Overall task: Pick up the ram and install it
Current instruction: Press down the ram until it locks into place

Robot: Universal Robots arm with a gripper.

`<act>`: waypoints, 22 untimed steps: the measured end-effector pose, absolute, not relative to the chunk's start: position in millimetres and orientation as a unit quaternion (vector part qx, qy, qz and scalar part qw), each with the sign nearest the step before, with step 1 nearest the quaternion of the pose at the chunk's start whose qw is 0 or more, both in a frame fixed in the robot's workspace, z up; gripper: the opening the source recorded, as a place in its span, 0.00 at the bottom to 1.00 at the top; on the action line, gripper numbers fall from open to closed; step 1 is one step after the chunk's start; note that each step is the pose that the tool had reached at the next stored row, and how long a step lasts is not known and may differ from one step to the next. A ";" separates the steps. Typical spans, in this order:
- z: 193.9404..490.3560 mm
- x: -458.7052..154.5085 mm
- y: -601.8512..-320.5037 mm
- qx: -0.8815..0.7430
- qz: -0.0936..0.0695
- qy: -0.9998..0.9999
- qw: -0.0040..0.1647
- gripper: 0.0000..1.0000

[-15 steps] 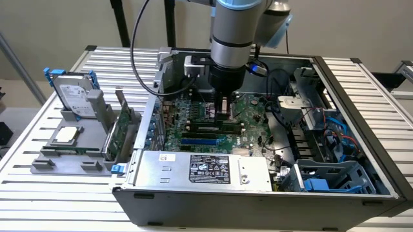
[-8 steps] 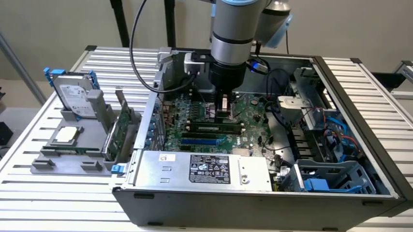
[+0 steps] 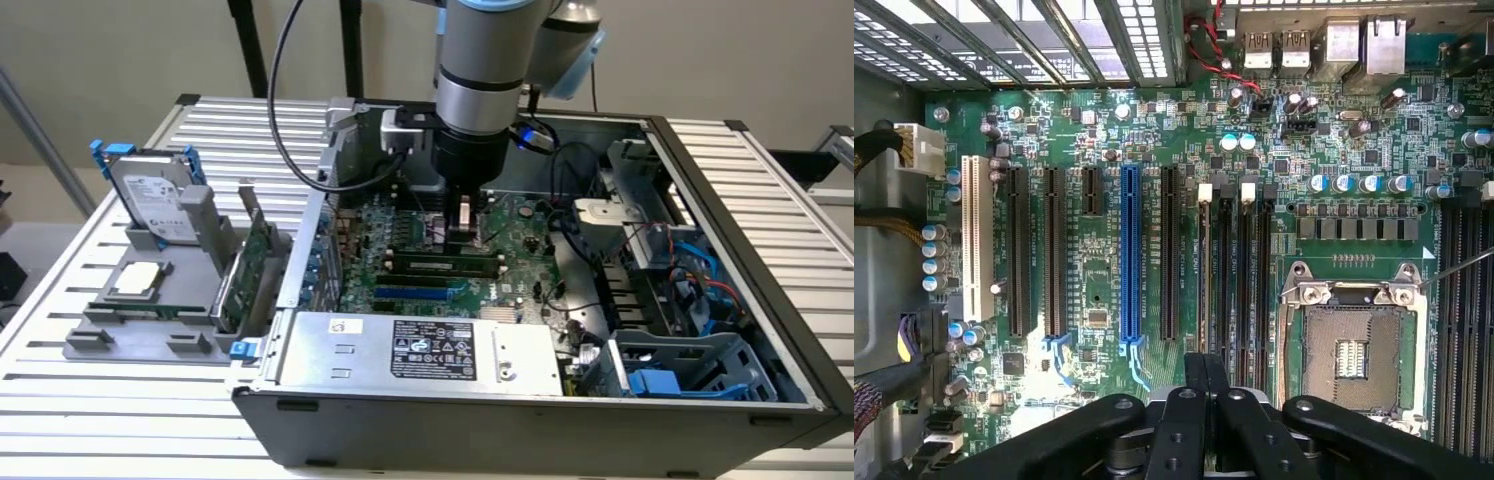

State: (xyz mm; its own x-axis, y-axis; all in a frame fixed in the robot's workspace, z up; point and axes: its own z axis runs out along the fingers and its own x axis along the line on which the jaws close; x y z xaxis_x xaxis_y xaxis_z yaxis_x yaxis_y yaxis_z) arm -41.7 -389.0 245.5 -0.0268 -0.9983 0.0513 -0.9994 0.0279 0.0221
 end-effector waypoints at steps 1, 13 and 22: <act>245.5 -41.7 -389.0 0.697 0.010 -0.716 0.026 0.00; 236.9 -43.3 -389.0 0.697 0.007 -0.717 0.015 0.00; 227.3 -43.4 -389.1 0.697 0.007 -0.717 0.016 0.00</act>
State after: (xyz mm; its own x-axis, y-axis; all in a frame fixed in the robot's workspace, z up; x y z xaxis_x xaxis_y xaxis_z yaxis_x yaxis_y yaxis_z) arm -43.4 -389.1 227.3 -0.0271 -0.9991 0.0325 -0.9996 0.0275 0.0114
